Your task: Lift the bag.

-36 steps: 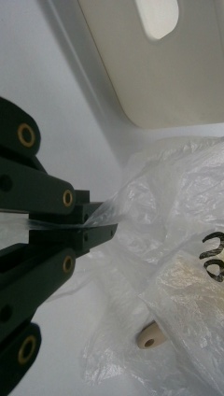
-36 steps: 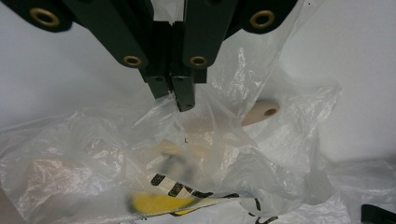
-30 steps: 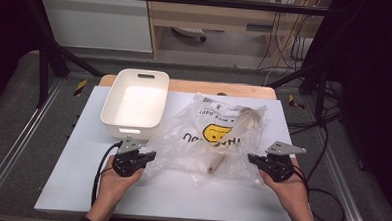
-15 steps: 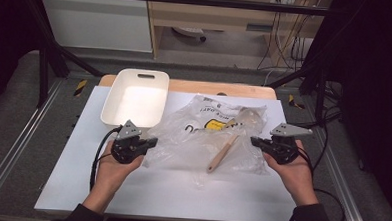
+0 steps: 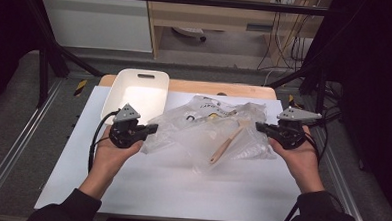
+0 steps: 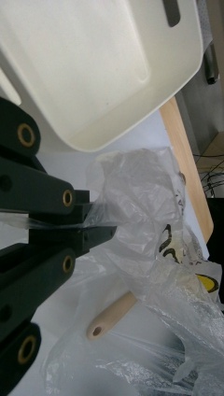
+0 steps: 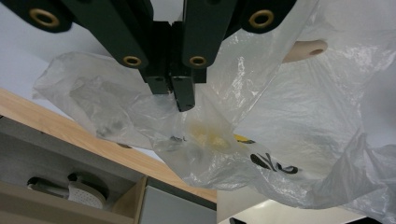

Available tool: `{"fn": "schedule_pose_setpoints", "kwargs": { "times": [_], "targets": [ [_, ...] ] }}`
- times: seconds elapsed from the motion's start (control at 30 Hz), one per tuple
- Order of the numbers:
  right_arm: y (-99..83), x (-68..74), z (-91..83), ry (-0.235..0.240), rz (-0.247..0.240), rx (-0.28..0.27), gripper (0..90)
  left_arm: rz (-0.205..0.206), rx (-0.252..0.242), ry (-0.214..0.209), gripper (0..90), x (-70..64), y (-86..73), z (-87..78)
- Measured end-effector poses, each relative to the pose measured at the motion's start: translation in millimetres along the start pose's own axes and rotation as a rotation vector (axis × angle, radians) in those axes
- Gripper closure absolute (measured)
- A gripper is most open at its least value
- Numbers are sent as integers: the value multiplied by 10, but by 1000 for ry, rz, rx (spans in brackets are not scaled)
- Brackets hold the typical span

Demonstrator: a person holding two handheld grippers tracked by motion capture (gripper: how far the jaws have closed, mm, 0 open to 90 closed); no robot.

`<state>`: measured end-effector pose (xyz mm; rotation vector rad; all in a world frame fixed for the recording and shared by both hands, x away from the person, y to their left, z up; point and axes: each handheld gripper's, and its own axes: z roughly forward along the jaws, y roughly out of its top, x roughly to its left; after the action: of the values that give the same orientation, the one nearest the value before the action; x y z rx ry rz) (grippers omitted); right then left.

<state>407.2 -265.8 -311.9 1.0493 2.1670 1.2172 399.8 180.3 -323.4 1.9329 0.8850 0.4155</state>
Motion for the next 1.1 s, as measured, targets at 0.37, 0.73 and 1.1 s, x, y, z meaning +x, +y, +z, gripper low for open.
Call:
{"fn": "schedule_pose_setpoints", "kwargs": {
  "times": [0.37,0.73,1.1],
  "targets": [
    [202,-173,41,10,21,4,900,11,12,11,900,123,320,41],
    [406,-249,133,-3,28,13,900,-48,15,11,900,292,474,113],
    [611,-356,260,-3,83,20,900,-97,17,20,900,437,629,177]
  ]
}}
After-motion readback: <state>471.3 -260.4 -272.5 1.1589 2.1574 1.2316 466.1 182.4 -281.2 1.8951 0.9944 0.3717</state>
